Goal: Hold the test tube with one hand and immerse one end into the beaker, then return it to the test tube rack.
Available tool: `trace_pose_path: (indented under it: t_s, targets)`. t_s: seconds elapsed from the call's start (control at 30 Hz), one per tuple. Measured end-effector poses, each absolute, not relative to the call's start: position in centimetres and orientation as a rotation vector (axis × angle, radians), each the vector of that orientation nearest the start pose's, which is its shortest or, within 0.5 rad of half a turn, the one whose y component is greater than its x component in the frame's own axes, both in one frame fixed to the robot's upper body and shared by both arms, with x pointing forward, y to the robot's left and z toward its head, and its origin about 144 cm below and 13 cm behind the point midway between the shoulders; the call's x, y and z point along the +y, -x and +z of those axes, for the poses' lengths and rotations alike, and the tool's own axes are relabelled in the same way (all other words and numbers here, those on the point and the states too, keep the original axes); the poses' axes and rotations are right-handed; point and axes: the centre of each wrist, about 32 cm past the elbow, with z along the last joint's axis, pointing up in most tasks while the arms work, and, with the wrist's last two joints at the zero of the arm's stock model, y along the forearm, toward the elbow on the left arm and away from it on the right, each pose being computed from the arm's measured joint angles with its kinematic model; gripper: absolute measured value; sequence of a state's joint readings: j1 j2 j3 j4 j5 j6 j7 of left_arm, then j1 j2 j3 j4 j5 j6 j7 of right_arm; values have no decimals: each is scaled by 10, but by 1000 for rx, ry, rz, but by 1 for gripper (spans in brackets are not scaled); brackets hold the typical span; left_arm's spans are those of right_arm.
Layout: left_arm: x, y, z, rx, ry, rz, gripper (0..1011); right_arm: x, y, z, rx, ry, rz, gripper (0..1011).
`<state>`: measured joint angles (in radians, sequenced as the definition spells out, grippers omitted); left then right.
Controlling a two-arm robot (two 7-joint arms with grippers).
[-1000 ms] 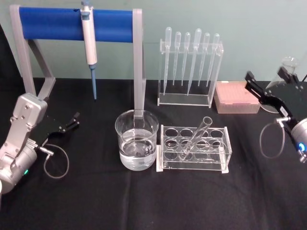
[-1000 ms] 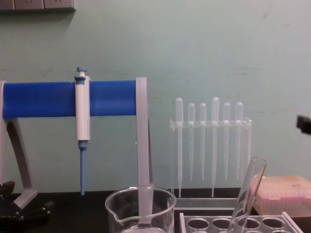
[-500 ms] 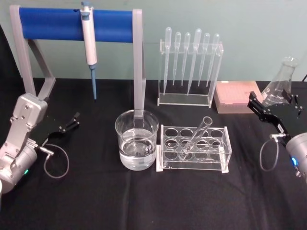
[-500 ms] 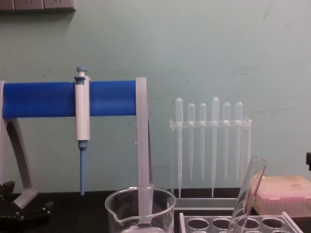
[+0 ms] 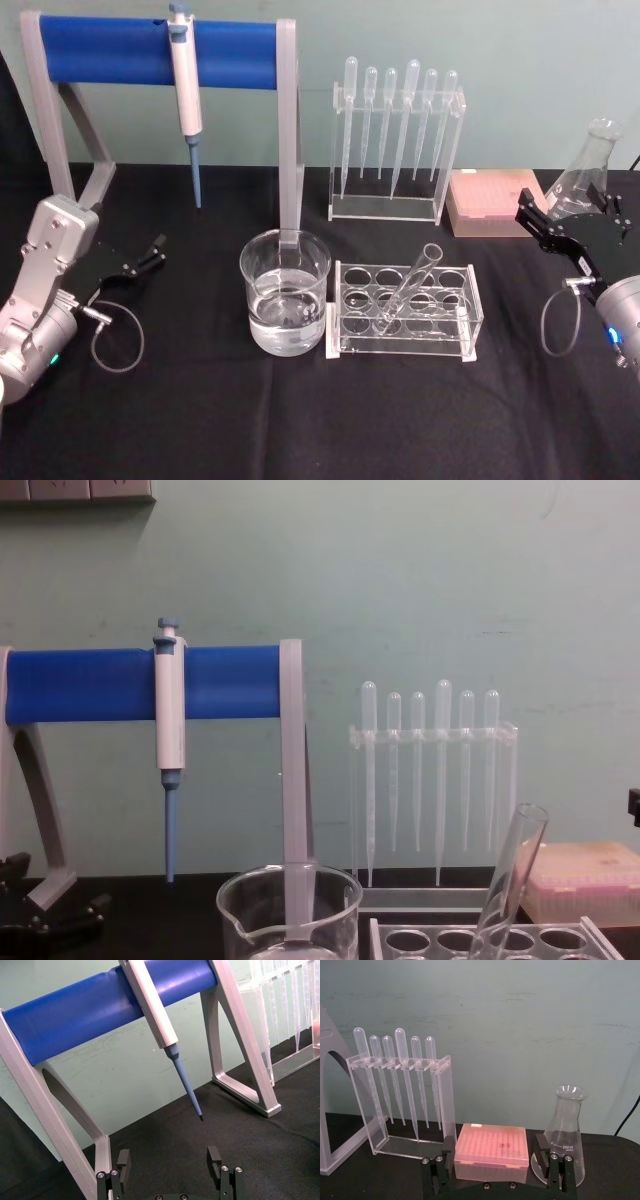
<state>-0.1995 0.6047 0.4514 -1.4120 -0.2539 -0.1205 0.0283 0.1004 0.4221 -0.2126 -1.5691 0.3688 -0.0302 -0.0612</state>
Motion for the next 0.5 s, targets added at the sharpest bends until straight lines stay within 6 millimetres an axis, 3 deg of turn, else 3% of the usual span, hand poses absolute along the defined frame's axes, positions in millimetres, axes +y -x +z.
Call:
trace_pose_path:
  t_s: [0.5]
  targets:
    - [310,-489,1140,-285,-304,1248,1000,-287,-481,1175,-84,5,-1436,1000]
